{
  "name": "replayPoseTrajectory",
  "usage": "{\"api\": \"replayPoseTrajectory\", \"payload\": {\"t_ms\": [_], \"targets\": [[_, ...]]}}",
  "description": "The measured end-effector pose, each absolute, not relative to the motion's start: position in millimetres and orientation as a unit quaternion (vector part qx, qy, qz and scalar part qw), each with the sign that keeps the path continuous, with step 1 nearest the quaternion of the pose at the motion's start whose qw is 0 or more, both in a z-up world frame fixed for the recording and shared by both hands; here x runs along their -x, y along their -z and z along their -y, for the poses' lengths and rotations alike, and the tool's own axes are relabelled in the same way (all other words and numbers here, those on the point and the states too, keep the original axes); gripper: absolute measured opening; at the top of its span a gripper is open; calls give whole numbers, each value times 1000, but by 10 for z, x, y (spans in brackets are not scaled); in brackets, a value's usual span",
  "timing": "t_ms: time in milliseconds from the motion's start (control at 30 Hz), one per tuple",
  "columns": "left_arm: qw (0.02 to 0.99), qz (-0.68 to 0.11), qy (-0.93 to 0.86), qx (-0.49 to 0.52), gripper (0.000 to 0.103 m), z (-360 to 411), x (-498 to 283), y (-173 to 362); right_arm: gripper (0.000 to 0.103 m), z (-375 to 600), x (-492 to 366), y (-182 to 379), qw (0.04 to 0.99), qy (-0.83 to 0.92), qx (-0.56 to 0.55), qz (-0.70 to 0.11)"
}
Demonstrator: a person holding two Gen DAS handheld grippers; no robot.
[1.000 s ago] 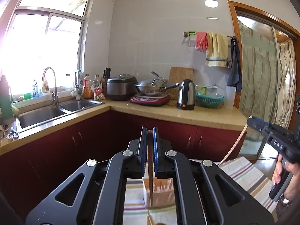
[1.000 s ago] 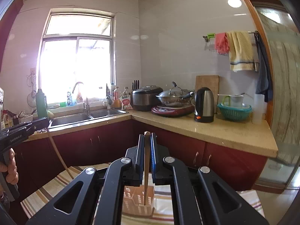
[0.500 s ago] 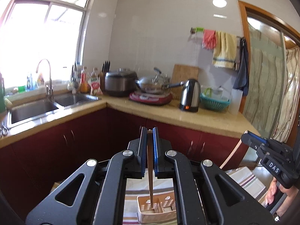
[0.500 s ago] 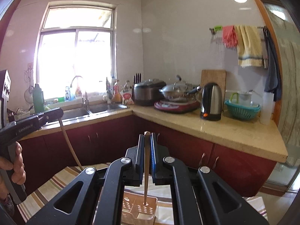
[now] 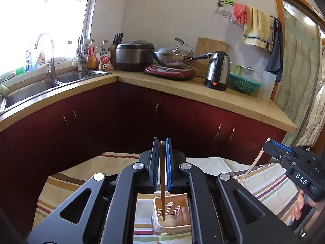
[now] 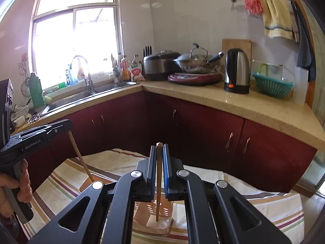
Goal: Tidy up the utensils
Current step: 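Insert the chopstick into the caddy and open the left gripper while the right gripper does the same, then withdraw both grippers from the caddy back over the remaining utensils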
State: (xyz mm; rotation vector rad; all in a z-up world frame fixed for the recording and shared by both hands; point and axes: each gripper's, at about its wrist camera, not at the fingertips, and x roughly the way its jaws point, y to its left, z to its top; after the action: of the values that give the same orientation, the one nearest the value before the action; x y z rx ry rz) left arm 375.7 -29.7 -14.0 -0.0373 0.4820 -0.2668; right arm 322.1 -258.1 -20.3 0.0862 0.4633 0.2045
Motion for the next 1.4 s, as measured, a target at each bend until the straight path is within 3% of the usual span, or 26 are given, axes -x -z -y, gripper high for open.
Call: {"api": "replayPoseTrajectory", "payload": {"t_ms": [433,533,600,667,867,1167,1400], "targets": [[960,-249,124,25,9,266,-3919,314,7,2709,-3482,303,962,-98,-60,-246],[960,-250,121,27,23,252,-3927,344,9,2716,-3519,355,962,-94,-60,-251],[961,-248,118,29,38,241,-3931,355,19,2733,-3522,380,961,-94,-68,-251],[962,-247,116,31,44,237,-3921,365,39,2740,-3513,382,963,-88,-70,-246],[963,-243,110,34,63,209,-3867,389,55,2744,-3450,351,967,-81,-64,-235],[978,-193,74,36,89,68,-3377,327,59,2890,-2930,322,976,-54,-63,-202],[984,-172,49,28,90,-16,-2650,584,59,2937,-2208,654,979,-23,-48,-196]]}}
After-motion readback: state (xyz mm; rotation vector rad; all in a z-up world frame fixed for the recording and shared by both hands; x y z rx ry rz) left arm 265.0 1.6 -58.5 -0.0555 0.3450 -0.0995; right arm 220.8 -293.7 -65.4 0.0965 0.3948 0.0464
